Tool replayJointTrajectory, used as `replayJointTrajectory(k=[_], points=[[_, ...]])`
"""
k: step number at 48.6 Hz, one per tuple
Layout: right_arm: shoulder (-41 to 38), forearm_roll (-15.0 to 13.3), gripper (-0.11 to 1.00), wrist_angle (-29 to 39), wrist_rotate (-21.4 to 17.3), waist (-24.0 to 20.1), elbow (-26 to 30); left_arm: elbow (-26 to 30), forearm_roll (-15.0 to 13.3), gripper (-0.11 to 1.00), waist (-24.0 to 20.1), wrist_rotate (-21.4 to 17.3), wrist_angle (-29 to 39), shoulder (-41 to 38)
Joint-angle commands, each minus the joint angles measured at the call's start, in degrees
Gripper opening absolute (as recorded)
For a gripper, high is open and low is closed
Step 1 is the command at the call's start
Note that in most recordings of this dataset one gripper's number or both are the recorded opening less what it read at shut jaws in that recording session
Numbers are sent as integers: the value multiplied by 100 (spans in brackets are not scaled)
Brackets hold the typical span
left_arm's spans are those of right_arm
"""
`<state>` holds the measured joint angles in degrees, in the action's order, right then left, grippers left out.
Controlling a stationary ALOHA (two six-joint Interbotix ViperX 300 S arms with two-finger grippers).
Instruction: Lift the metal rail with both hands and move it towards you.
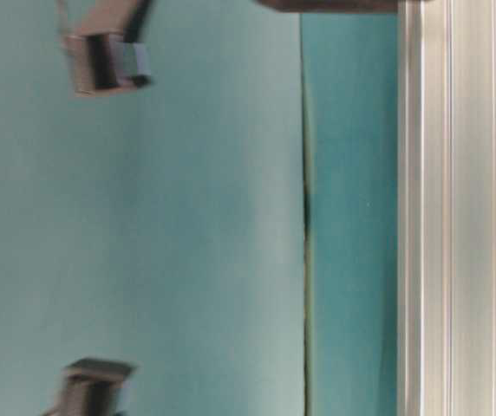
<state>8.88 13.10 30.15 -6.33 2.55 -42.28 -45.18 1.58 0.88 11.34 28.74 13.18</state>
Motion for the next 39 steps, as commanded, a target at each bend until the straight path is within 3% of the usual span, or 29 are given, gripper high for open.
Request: replayJointTrajectory(k=[1,23,39], points=[[220,-26,99,-44,18,35,62,88,-9,99,9,0,70,334],[1257,-167,99,-158,79,53,-18,18,-9,99,0,-9,-88,1354],[1925,-369,99,-940,308,35,-237,-105,-9,99,0,-9,-598,2021]])
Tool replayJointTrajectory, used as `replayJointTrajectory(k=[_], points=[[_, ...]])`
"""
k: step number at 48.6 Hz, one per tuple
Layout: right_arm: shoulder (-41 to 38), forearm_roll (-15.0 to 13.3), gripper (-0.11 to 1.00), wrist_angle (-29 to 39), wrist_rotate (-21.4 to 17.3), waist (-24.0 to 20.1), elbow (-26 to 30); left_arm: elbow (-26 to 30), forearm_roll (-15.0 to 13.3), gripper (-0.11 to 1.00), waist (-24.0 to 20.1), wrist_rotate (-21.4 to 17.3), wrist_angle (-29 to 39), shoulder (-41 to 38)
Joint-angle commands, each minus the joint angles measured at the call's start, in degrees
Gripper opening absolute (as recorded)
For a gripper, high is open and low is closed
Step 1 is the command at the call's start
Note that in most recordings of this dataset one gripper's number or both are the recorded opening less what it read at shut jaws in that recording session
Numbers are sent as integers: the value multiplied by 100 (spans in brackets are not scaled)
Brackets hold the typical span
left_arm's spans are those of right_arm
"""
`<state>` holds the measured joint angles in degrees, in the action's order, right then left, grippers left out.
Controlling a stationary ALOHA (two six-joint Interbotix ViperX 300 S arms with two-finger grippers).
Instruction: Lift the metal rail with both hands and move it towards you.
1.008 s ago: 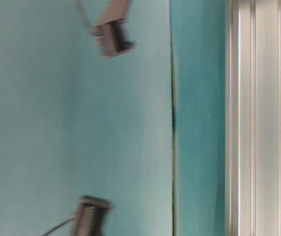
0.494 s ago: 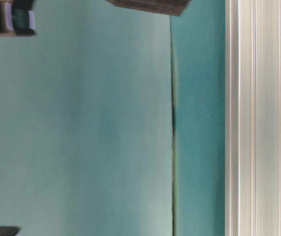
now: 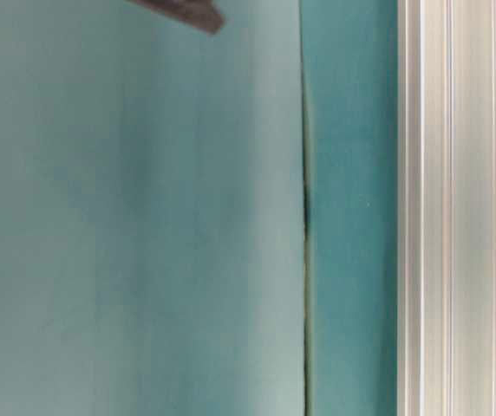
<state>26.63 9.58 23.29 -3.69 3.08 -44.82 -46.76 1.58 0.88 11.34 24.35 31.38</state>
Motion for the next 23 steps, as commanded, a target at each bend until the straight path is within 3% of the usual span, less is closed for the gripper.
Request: replayJointTrajectory(k=[1,14,23], points=[[193,-26,99,-316,62,-26,9,44,-9,99,0,-9,-185,246],[800,-26,99,-826,431,-70,-185,-18,-9,99,0,-44,-571,870],[1283,-26,99,-958,501,-79,-360,-132,-9,99,0,-527,-958,1310]])
